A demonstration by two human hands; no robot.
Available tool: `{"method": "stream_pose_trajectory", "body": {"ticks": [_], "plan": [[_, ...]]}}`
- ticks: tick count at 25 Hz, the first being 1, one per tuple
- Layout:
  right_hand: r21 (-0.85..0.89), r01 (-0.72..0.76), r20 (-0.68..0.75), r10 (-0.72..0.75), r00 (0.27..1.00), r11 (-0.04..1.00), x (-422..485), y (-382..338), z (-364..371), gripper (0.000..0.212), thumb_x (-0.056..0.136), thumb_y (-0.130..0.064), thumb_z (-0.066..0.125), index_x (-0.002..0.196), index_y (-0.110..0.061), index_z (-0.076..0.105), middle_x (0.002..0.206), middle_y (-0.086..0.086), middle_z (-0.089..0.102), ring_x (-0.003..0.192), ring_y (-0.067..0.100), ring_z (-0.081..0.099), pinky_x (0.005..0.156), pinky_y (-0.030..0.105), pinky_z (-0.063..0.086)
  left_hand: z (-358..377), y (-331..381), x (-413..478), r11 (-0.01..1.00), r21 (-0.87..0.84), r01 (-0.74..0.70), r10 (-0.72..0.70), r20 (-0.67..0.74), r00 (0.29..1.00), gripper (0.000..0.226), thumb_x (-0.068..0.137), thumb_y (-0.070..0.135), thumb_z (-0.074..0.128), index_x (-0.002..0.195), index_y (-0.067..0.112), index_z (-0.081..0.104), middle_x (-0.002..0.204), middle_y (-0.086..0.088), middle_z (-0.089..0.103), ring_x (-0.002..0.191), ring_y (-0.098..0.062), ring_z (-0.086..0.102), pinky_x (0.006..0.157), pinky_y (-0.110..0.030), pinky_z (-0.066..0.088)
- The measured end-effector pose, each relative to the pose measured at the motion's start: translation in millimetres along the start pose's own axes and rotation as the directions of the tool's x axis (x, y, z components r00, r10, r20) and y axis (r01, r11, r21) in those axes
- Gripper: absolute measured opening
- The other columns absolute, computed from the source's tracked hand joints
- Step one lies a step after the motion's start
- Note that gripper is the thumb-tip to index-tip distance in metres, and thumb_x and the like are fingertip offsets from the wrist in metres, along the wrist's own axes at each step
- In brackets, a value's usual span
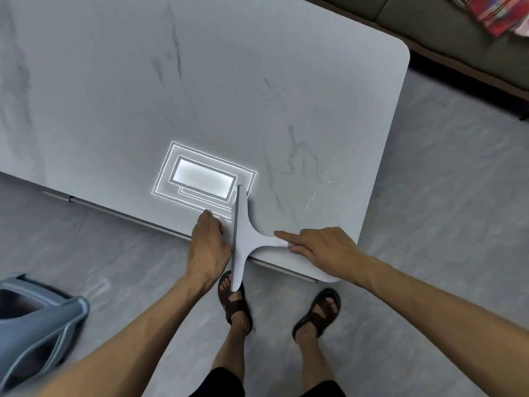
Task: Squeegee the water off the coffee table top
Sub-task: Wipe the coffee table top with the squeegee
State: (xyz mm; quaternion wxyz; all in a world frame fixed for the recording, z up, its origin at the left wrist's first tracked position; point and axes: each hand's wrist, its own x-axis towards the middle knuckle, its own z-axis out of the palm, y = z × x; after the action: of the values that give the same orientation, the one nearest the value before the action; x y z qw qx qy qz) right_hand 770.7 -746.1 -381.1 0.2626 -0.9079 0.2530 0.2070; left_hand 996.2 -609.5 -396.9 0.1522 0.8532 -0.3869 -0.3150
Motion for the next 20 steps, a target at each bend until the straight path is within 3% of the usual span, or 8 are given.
{"method": "stream_pose_trajectory", "body": {"ticks": [2,5,7,10,13,17,20], "plan": [[-0.013,0.008,-0.012,-0.008,1.0,1.0,1.3,10.9,5.3,0.043,0.1,-0.053,0.026,0.142,-0.059,0.024,0.088,-0.015,0.057,0.079,0.012,0.06,0.062,0.025,0.036,14.9,3.2,-5.0,0.998,0.065,0.006,-0.006,0.011,1.0,0.01,0.079,-0.005,0.051,0.088,-0.001,0.053,0.103,-0.015,0.05,0.09,-0.032,0.05,0.083,-0.046,0.046],[-0.026,-0.008,-0.038,0.007,0.999,1.0,-15.6,44.6,3.4,0.042,0.099,-0.054,0.023,0.141,-0.059,0.027,0.09,-0.013,0.059,0.081,0.012,0.06,0.065,0.027,0.04,42.3,15.3,-14.8,0.978,0.21,-0.005,-0.017,0.1,0.995,0.031,0.083,0.005,0.052,0.111,-0.007,0.055,0.135,-0.022,0.042,0.125,-0.038,0.041,0.107,-0.046,0.035],[-0.029,-0.03,-0.052,0.029,0.998,0.999,-37.1,76.7,-1.5,0.041,0.099,-0.054,0.024,0.14,-0.059,0.029,0.091,-0.013,0.061,0.082,0.011,0.06,0.067,0.027,0.044,63.7,34.5,-25.0,0.976,0.217,-0.002,-0.03,0.142,0.989,0.034,0.083,0.007,0.05,0.114,-0.007,0.054,0.141,-0.025,0.038,0.131,-0.04,0.036,0.111,-0.045,0.031],[-0.059,-0.055,-0.088,0.049,0.995,0.997,-73.1,122.7,-9.0,0.041,0.099,-0.053,0.026,0.139,-0.059,0.031,0.093,-0.013,0.063,0.081,0.011,0.061,0.063,0.025,0.045,90.6,62.5,-35.0,0.976,0.218,0.015,-0.051,0.161,0.986,0.033,0.086,0.011,0.048,0.113,-0.007,0.052,0.138,-0.028,0.039,0.129,-0.042,0.036,0.109,-0.047,0.031],[-0.092,-0.061,-0.112,0.05,0.992,0.994,-101.7,166.2,-18.9,0.04,0.099,-0.055,0.025,0.138,-0.061,0.03,0.101,-0.013,0.068,0.084,0.012,0.063,0.067,0.031,0.052,101.2,78.0,-33.6,0.98,0.156,0.12,-0.133,0.076,0.988,0.032,0.087,0.014,0.047,0.109,-0.008,0.052,0.133,-0.029,0.04,0.124,-0.044,0.038,0.106,-0.05,0.034],[-0.113,-0.069,-0.171,0.049,0.984,0.991,-128.3,196.3,-32.3,0.046,0.093,-0.06,0.019,0.137,-0.062,0.033,0.103,-0.02,0.07,0.081,0.009,0.064,0.059,0.026,0.048,105.8,85.4,-38.1,0.993,0.023,0.112,-0.11,-0.072,0.991,0.005,0.083,0.011,0.045,0.083,0.006,0.044,0.097,-0.012,0.043,0.089,-0.031,0.043,0.084,-0.046,0.042],[-0.086,0.029,-0.136,-0.041,0.99,0.996,-126.4,188.7,-34.9,0.047,0.093,-0.061,0.017,0.138,-0.062,0.031,0.094,-0.017,0.068,0.076,0.01,0.061,0.057,0.026,0.047,111.4,93.1,-48.2,0.996,-0.021,0.09,-0.091,-0.065,0.994,0.009,0.081,0.01,0.044,0.076,0.012,0.038,0.087,-0.006,0.04,0.077,-0.024,0.039,0.07,-0.037,0.035]]}}
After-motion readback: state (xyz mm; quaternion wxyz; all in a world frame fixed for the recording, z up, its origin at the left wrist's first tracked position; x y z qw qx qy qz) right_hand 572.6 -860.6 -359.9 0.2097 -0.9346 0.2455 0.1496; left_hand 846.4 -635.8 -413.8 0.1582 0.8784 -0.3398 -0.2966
